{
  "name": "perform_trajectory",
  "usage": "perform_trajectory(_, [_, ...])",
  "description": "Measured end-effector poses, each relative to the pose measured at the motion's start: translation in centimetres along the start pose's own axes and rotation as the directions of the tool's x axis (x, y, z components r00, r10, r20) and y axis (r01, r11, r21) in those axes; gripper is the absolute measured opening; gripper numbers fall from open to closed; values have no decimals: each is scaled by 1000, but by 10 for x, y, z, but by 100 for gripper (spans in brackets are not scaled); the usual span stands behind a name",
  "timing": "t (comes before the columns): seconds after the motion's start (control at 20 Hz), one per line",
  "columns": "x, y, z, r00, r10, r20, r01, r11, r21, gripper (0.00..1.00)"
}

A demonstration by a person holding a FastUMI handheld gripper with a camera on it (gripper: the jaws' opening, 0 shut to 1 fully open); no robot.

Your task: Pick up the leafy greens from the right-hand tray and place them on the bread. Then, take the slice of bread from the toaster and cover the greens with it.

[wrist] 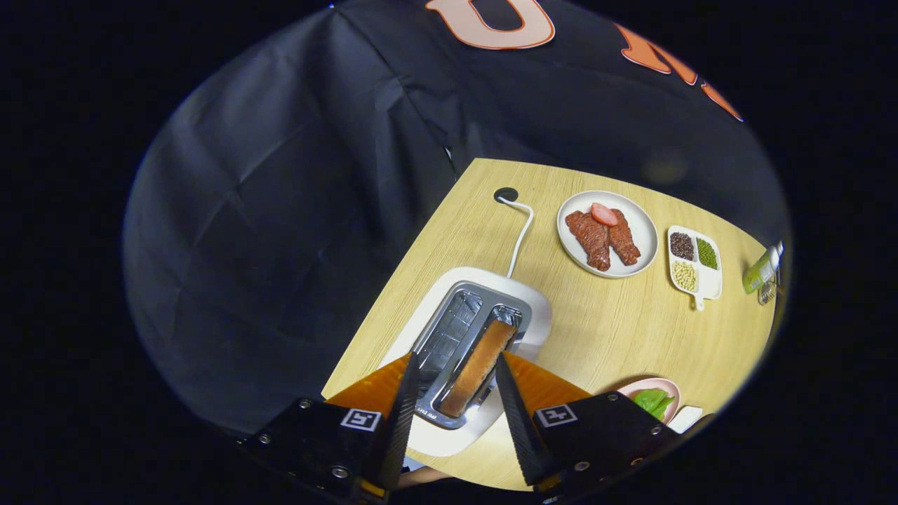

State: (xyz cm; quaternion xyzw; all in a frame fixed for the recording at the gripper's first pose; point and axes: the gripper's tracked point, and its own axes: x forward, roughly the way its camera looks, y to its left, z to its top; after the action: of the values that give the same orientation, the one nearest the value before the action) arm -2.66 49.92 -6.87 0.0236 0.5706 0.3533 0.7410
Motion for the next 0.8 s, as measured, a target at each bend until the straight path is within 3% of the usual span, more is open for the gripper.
perform_trajectory(0.5, [21, -9, 2, 998, -46, -30, 47, 998, 38, 40])
perform_trajectory(0.65, [21, -17, 7, 998, -61, -4, 61, 997, 36, 22])
perform_trajectory(0.8, [16, -19, 9, 999, -45, 9, 45, 998, 35, 13])
